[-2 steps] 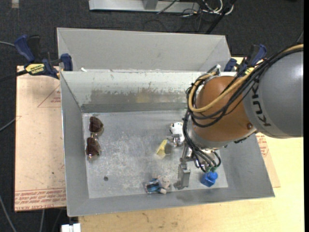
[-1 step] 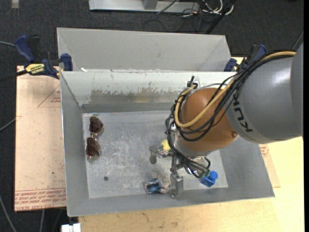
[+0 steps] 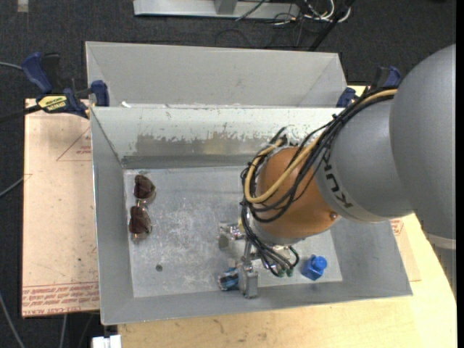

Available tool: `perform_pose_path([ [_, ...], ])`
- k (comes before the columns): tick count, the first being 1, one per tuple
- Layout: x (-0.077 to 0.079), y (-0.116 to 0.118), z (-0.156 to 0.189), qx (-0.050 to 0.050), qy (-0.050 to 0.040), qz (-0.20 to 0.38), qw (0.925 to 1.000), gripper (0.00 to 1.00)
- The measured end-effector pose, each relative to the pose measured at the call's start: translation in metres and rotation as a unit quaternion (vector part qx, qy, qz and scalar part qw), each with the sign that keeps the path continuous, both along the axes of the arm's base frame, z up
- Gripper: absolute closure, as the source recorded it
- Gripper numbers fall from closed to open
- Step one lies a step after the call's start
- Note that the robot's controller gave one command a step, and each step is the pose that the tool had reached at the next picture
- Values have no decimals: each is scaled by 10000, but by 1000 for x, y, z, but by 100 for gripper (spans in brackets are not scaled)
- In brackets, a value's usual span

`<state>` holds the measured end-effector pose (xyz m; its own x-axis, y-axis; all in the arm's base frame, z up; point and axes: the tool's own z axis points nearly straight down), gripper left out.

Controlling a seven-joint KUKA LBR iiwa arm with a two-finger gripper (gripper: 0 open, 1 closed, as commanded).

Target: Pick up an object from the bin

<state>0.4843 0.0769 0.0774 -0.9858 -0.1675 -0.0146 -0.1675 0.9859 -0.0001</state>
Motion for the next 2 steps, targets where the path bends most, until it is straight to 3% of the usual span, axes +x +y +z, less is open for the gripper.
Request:
perform_pose_path([
  [1,2,31,-7,-20,55,2525,9676,100],
  [2,2,31,-7,-21,56,2522,9676,100],
])
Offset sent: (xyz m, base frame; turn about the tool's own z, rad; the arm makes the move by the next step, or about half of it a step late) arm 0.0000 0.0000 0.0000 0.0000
